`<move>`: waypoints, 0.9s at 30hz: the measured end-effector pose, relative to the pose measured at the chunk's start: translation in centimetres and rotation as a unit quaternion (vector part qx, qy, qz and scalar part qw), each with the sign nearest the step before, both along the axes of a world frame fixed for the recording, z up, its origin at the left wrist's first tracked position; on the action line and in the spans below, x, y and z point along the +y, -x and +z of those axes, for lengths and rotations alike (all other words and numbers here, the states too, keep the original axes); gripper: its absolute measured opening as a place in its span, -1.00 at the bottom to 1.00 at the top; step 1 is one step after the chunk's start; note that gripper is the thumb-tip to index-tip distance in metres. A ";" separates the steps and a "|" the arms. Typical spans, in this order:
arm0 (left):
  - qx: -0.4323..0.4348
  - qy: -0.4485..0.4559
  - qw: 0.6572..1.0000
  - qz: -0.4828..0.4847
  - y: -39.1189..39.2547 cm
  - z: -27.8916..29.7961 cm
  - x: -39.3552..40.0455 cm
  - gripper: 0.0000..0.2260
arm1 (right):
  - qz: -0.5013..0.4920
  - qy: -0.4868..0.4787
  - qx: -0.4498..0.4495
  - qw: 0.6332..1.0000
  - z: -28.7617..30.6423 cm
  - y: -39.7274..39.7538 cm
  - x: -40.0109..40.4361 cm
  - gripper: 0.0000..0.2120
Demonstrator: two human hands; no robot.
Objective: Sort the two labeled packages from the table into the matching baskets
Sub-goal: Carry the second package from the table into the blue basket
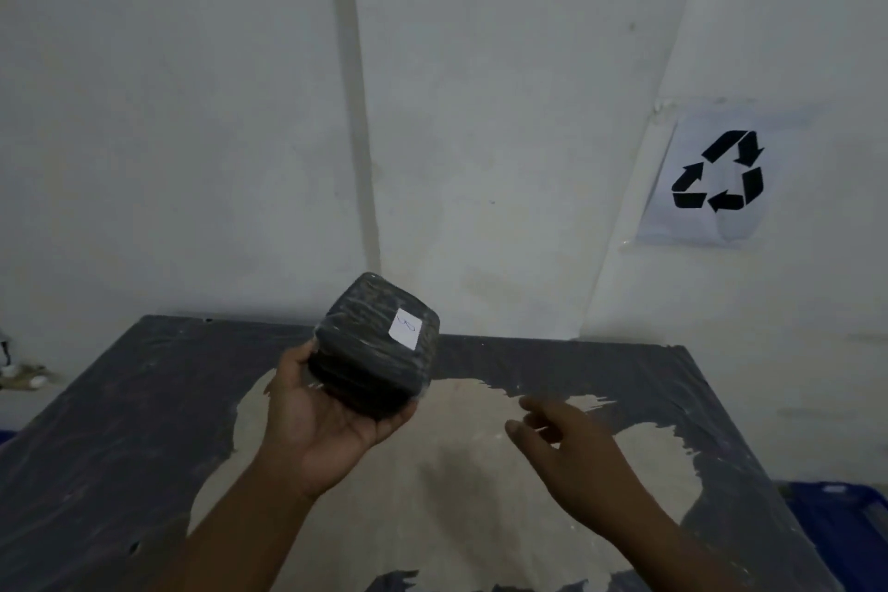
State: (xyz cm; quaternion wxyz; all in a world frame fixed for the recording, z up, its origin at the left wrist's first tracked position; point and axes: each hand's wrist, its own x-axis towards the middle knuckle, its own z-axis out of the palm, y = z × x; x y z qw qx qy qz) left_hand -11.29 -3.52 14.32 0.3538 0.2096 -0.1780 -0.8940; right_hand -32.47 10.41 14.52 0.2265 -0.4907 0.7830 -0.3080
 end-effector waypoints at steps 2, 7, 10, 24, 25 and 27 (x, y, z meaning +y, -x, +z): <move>0.032 0.023 0.999 0.021 1.1 0.3 0.5 -0.56 | 0.003 0.004 -0.082 0.997 0.9 -0.7 0.0 -0.65; 0.053 0.071 0.995 0.054 3.1 1.1 1.2 -0.58 | -0.012 -0.007 -0.300 0.954 3.2 -1.8 -0.2 -0.75; 0.027 0.146 0.987 0.054 4.1 1.8 1.6 -0.45 | -0.002 -0.001 -0.436 0.900 4.2 -2.5 -0.5 -0.69; -0.195 0.363 0.902 0.129 5.8 1.1 4.1 -0.25 | 0.007 0.024 -0.624 0.781 5.5 -2.9 -2.6 -0.51; -0.203 0.370 0.898 0.125 5.6 1.2 4.1 -0.26 | -0.001 0.037 -0.645 0.763 5.4 -2.8 -2.5 -0.56; -0.223 0.380 0.893 0.094 4.7 1.4 4.1 -0.31 | -0.008 0.071 -0.670 0.739 4.9 -2.3 -2.5 -0.60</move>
